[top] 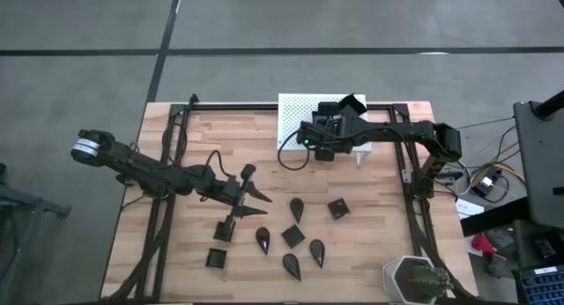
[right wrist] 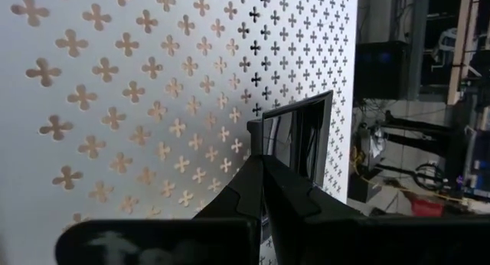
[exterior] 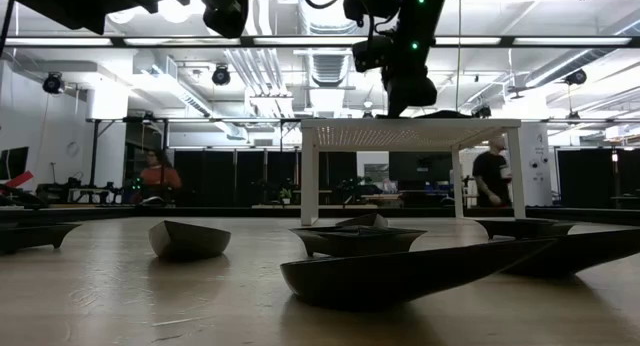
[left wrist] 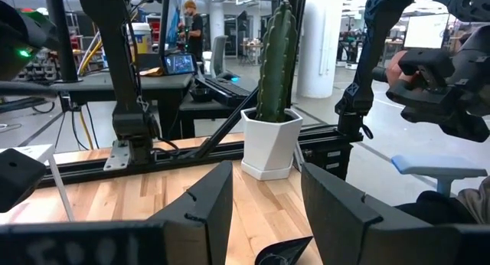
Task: Pick & Place Mini shaped plates
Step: Put the square plate on the shelf
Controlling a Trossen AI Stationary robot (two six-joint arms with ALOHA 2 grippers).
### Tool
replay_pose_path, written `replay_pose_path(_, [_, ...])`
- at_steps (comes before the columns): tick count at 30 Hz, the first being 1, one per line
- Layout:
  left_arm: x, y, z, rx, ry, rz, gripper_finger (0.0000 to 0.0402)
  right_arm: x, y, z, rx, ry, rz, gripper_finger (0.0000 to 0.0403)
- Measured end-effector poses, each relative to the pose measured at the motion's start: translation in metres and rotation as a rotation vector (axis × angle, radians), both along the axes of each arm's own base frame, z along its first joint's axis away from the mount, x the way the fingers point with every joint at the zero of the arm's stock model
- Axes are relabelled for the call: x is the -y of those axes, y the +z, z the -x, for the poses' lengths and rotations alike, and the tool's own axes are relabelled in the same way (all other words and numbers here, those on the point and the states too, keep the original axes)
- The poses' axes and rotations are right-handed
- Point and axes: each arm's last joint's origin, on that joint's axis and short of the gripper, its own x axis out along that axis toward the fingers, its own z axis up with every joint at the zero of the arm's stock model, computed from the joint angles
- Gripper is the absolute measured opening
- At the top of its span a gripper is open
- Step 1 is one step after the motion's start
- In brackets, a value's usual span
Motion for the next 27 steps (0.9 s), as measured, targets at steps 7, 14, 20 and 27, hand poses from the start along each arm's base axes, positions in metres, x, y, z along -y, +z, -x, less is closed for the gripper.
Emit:
replay_pose_path(7, [0.0001, 0.0001, 0.0, 0.0, 0.0, 0.002, 0.0151, 0.0011, -0.0007, 0.0003, 0.009, -0.007, -0.015, 0.0009])
replay_pose_path(14, [0.0001, 0.0003, 0.0001, 0.003, 0.0, 0.002, 0.0151, 0.0006, -0.0012, 0.0, 0.018, -0.006, -0.037, 0.0009])
replay_pose_path(20, [0.0001, 0.0001, 0.0001, 0.0, 0.0, 0.006, 0.0151, 0.0008, -0.0013, 0.0001, 0.018, -0.006, -0.037, 0.0009])
replay_pose_path(27, [0.0001, -0.0002, 0.0001, -0.002, 0.0, 0.006, 0.0151, 0.0023, -0.0016, 0.0013, 0.008, -0.009, -0.042, 0.001])
